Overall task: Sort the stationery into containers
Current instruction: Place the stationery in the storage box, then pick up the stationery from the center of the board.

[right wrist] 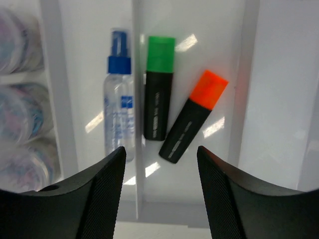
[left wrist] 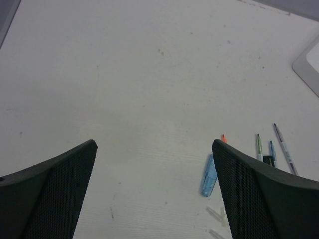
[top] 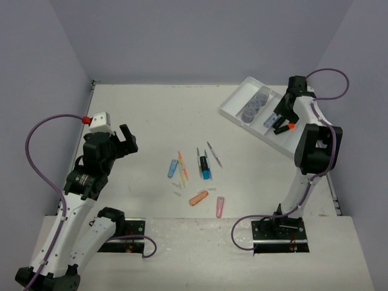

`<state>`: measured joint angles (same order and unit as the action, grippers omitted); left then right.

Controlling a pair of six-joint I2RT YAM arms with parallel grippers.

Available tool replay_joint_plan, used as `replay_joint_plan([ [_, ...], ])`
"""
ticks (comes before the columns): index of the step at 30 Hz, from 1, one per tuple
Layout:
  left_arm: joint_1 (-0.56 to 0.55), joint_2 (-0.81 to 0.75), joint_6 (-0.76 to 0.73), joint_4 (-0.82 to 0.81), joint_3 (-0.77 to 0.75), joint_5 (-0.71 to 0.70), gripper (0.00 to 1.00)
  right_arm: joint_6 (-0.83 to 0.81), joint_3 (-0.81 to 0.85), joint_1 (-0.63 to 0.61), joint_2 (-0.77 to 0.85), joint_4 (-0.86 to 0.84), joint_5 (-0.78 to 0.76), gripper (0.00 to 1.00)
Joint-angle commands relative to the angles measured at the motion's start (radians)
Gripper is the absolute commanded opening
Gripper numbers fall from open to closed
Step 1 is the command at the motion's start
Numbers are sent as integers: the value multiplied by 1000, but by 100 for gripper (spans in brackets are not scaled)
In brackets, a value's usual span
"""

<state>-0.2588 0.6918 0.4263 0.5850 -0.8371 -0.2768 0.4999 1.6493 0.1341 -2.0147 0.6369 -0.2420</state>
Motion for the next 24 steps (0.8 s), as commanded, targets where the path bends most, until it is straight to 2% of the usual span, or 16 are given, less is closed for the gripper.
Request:
replay_joint_plan([
  [1,-8,-8,-9,-30,-2,-28,100,-23,-181,-222,296,-65,17,60],
  [3,-8,-6,-3,-27,-3,-40,100,-9,-290,-303,398,-99,19,57],
  [6,-8,1,-1,-27,-3,-40,100,16,-397,-527,467,-124,19,50],
  [9,-8,7,-1,-27,-5,-35,100,62,-412,-702,439,-91,2,47],
  [12,-8,8,-1,-25,-4,-40,100,90,-374,-820,359,-64,-16,39],
  [18,-8,-1,-1,-24,0,-42,100,120,-263,-941,203,19,-46,34],
  [24,-8,-2,-1,-24,0,-36,100,138,-267,-964,160,20,-32,33],
])
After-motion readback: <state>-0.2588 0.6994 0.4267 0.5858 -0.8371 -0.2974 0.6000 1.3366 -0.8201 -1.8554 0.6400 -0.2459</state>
